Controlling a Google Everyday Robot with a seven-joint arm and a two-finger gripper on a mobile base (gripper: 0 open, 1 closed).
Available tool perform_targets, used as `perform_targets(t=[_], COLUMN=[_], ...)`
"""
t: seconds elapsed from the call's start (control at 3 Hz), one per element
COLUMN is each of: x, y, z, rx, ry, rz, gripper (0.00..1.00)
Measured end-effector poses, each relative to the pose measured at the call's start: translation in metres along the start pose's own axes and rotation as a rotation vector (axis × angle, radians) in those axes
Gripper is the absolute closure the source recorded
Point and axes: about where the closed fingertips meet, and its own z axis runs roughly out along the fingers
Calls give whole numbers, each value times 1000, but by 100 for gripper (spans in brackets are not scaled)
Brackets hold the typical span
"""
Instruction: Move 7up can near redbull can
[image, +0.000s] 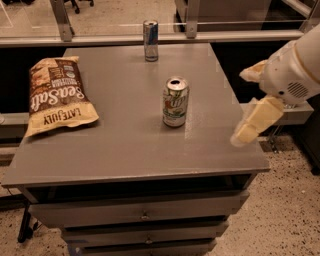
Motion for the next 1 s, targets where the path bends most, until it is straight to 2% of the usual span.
perform_targets(t=[0.67,1.0], x=[-32,-57], y=[-14,-21], z=[86,117], rx=[-69,-97], ry=[-368,-532], rz=[83,112], gripper=[0,0])
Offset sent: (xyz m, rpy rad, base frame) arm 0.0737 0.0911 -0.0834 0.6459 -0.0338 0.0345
